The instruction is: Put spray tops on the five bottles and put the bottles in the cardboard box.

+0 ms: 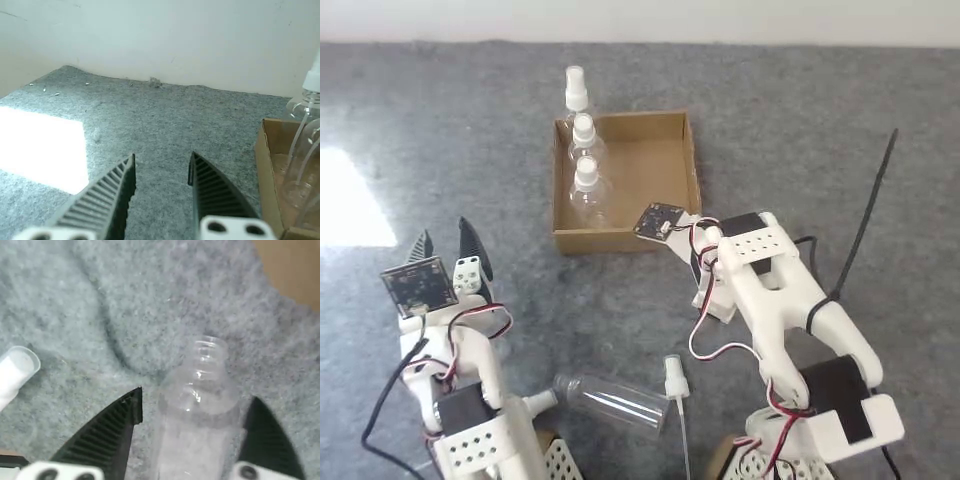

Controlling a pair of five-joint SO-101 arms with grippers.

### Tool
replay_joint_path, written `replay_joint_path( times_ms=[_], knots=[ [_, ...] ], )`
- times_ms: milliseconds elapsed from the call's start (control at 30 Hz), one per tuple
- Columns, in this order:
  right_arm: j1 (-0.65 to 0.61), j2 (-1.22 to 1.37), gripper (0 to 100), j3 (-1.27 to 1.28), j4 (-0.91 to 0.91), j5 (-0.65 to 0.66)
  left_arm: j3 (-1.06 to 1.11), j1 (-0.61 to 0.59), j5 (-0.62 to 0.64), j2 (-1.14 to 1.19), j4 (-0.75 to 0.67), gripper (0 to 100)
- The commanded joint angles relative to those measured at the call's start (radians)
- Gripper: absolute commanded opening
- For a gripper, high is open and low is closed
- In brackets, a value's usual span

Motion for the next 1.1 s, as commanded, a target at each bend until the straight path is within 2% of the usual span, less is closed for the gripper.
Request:
replay_joint_path(
  times_ms=[0, 267, 500, 600, 1067],
  knots=[
    [0.002, -0.013, 17.3, -0.031, -0.013, -0.074, -0.013, -0.003, 0.002, -0.015, -0.023, 16],
    [0.002, -0.033, 16.9, -0.035, 0.027, -0.091, -0.013, -0.003, 0.002, -0.015, -0.023, 16],
    [-0.004, -0.211, 16.9, -0.029, 0.151, -0.094, -0.013, -0.003, 0.002, -0.015, -0.023, 16],
    [-0.005, -0.280, 16.9, -0.032, 0.180, -0.140, -0.013, -0.003, 0.002, -0.015, -0.021, 16],
    [-0.007, -0.446, 16.9, 0.025, 0.180, -0.196, -0.013, -0.003, 0.002, -0.015, -0.021, 16]
  ],
)
